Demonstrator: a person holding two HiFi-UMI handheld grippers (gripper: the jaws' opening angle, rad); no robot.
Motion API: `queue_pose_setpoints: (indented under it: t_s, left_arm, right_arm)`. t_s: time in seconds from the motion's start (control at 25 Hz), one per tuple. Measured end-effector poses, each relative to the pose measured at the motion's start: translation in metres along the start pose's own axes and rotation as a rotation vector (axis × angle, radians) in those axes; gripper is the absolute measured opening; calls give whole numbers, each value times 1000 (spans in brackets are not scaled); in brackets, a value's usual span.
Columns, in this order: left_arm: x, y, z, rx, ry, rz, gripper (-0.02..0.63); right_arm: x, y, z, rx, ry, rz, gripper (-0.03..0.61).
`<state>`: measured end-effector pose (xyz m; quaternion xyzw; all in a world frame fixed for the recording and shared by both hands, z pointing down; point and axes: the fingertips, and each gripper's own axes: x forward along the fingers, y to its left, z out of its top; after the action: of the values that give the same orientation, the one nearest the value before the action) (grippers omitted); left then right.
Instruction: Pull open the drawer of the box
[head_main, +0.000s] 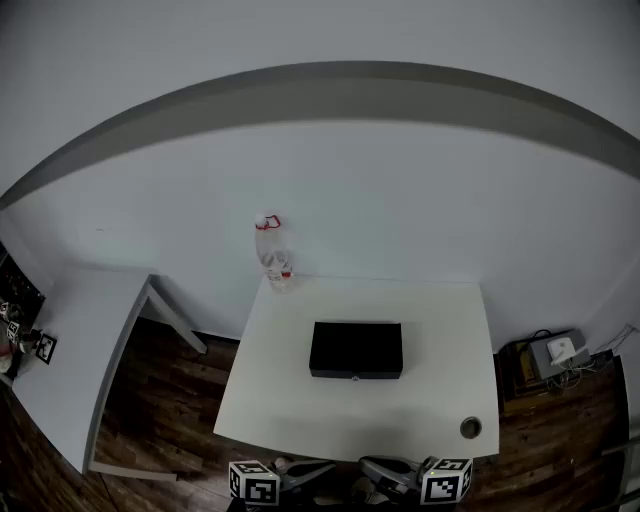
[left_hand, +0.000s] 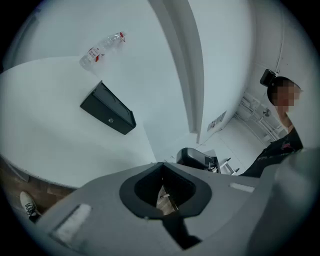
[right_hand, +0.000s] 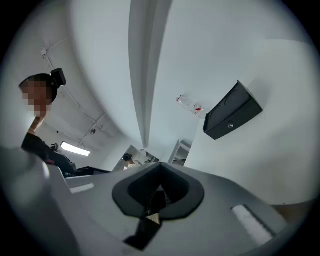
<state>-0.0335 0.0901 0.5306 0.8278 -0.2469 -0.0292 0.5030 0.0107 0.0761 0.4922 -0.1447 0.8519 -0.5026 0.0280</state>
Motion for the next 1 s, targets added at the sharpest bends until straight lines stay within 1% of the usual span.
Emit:
queue_pose_setpoints:
  t_s: [0.64, 0.84, 1.0]
  left_arm:
    - [9, -3, 1, -2, 16, -7, 5]
    - [6, -3, 3, -3, 10, 0, 5]
    - [3, -1, 4, -4, 7, 6, 5]
  right_arm:
    - [-6, -2, 5, -13, -5, -8, 5]
    - [-3, -3, 5, 1, -4, -5, 5]
    - [-1, -11, 6, 24, -8, -34, 6]
